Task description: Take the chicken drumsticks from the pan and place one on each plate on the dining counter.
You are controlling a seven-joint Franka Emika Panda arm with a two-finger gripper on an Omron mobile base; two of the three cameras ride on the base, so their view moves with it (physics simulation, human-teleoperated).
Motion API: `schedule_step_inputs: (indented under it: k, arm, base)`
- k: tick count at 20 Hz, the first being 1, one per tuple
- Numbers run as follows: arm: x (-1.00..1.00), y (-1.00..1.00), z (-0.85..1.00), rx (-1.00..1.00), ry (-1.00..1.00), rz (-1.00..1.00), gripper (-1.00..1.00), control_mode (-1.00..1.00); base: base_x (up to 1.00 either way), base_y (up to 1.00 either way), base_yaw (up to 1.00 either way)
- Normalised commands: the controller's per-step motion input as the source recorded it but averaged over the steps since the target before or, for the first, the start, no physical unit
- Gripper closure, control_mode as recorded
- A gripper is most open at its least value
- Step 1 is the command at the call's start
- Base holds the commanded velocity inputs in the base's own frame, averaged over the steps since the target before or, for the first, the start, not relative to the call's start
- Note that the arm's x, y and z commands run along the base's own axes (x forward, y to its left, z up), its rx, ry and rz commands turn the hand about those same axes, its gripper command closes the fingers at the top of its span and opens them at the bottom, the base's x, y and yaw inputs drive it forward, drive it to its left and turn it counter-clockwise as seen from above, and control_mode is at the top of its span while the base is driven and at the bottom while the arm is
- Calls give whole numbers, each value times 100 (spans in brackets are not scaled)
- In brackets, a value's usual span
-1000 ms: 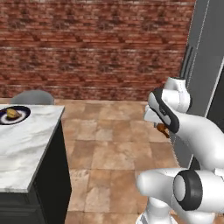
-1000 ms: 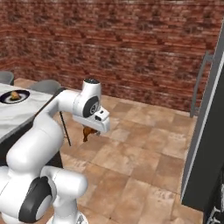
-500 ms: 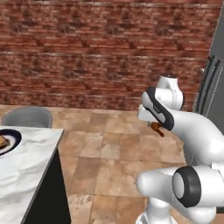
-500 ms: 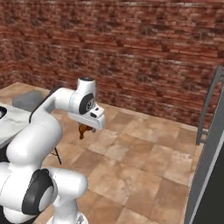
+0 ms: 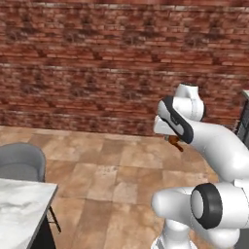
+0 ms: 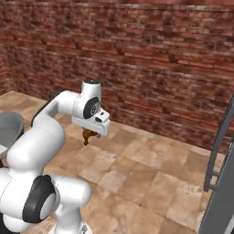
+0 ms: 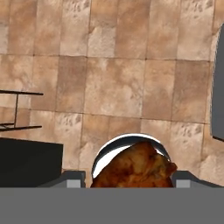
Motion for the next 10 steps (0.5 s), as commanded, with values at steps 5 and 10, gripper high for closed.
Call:
schedule_step_inputs:
  k: [5,10]
  arm:
    - [0,0,0,0,0,0,100,100]
    - [0,0,0,0,0,0,100,100]
  base:
    - [100,4,24]
    - [100,4,25]
